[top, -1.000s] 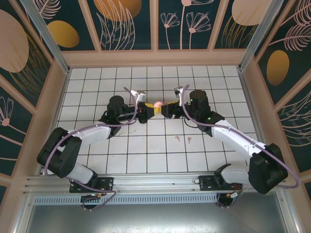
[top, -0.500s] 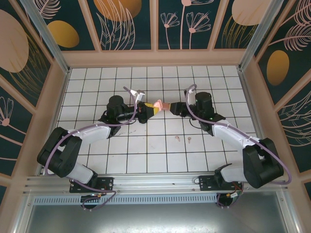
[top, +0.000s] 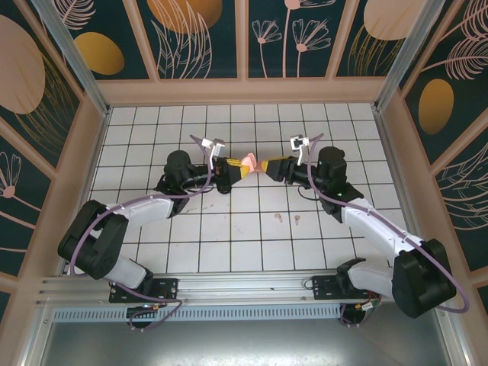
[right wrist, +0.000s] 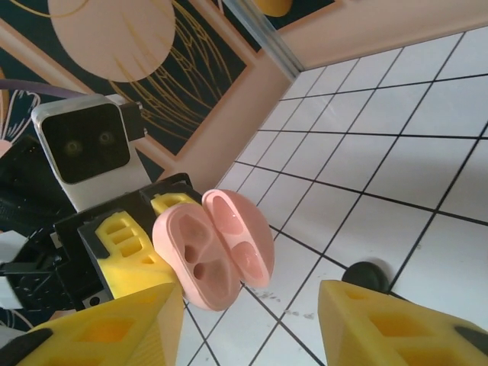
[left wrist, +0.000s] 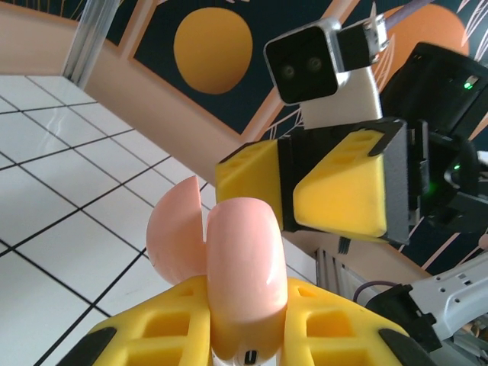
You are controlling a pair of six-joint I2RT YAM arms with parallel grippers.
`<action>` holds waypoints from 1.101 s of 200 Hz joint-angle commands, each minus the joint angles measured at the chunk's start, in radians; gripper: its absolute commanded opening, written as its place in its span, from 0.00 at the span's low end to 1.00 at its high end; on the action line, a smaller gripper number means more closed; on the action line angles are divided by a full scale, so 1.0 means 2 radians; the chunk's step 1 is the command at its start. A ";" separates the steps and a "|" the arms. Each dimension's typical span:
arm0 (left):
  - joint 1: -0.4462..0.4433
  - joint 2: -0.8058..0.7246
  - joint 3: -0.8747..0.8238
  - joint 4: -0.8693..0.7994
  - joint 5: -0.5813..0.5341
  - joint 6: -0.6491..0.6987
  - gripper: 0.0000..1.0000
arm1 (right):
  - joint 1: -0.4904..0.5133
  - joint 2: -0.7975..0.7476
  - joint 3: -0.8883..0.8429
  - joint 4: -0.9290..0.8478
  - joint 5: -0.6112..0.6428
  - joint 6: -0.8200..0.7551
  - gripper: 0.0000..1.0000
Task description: Insert the wireless bluetooth earbuds into the charging case
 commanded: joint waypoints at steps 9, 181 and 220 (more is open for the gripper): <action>-0.002 0.005 -0.007 0.074 0.014 -0.038 0.00 | 0.010 0.013 -0.009 0.062 -0.024 0.026 0.48; -0.007 0.022 -0.010 0.113 0.013 -0.063 0.00 | 0.023 0.060 0.021 0.100 -0.009 0.046 0.38; -0.008 0.023 -0.011 0.114 0.014 -0.062 0.00 | 0.023 0.060 0.025 0.097 -0.005 0.045 0.35</action>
